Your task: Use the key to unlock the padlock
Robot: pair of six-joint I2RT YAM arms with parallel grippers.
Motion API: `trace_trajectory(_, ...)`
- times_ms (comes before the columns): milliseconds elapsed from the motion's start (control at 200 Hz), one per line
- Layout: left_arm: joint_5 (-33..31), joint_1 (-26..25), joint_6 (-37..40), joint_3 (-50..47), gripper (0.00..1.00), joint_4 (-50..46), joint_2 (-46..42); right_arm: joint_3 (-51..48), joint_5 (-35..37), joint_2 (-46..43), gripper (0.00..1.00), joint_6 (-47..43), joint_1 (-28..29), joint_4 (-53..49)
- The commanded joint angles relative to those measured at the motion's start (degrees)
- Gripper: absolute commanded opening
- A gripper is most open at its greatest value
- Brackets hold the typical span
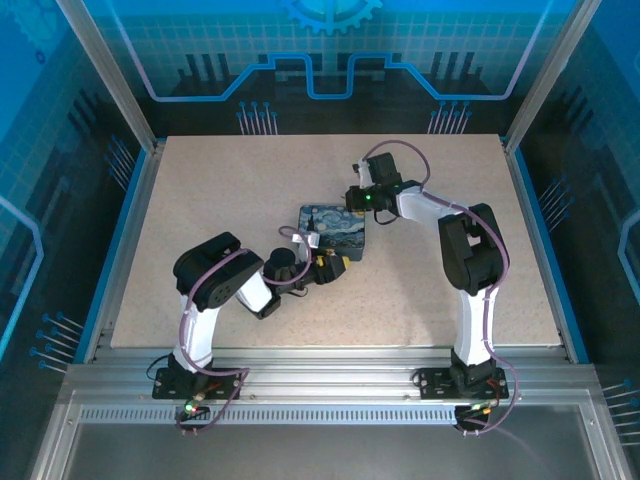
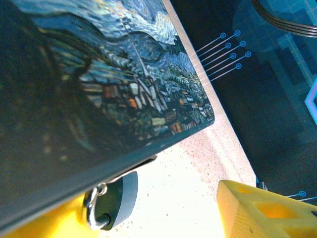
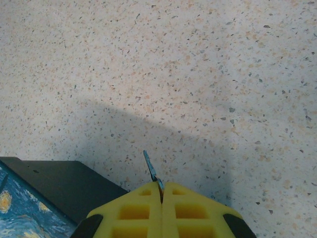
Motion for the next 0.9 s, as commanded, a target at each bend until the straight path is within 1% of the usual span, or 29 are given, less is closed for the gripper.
trace_trajectory(0,0.51,-0.71,-0.25,1.93,0.62,0.74,1.7,-2.12,-2.47,-0.37,0.0,0.23,1.34,-4.14)
trace_trajectory(50,0.47,-0.71,-0.23,1.77,0.62,0.73,1.92,-2.24,-2.32,-0.47,0.0,0.09,1.33,-4.28)
trace_trajectory(275,-0.63,-0.03,-0.83,0.01,0.52,0.74,1.77,-2.43,-2.37,-0.86,0.0,-0.11,1.19,-4.31)
trace_trajectory(380,-0.62,0.92,-1.4,-0.86,0.5,0.74,1.7,-2.71,-2.55,-0.9,0.0,0.02,1.2,-4.02)
trace_trajectory(605,0.05,2.87,-1.64,-3.06,0.39,0.74,0.92,-3.18,-2.37,-1.12,0.0,0.14,1.2,-3.85)
trace_trajectory(740,0.03,3.54,-1.74,-3.79,0.38,0.74,1.01,-3.05,-2.46,-1.04,0.0,0.31,1.2,-3.75)
trace_trajectory(806,0.2,3.76,-1.86,-3.72,0.34,0.42,1.15,-3.0,-2.5,-1.04,0.0,0.36,1.2,-3.76)
trace_trajectory(896,0.17,3.78,-1.95,-3.63,0.33,-0.07,1.51,-3.07,-2.47,-1.1,0.0,0.27,1.19,-3.86)
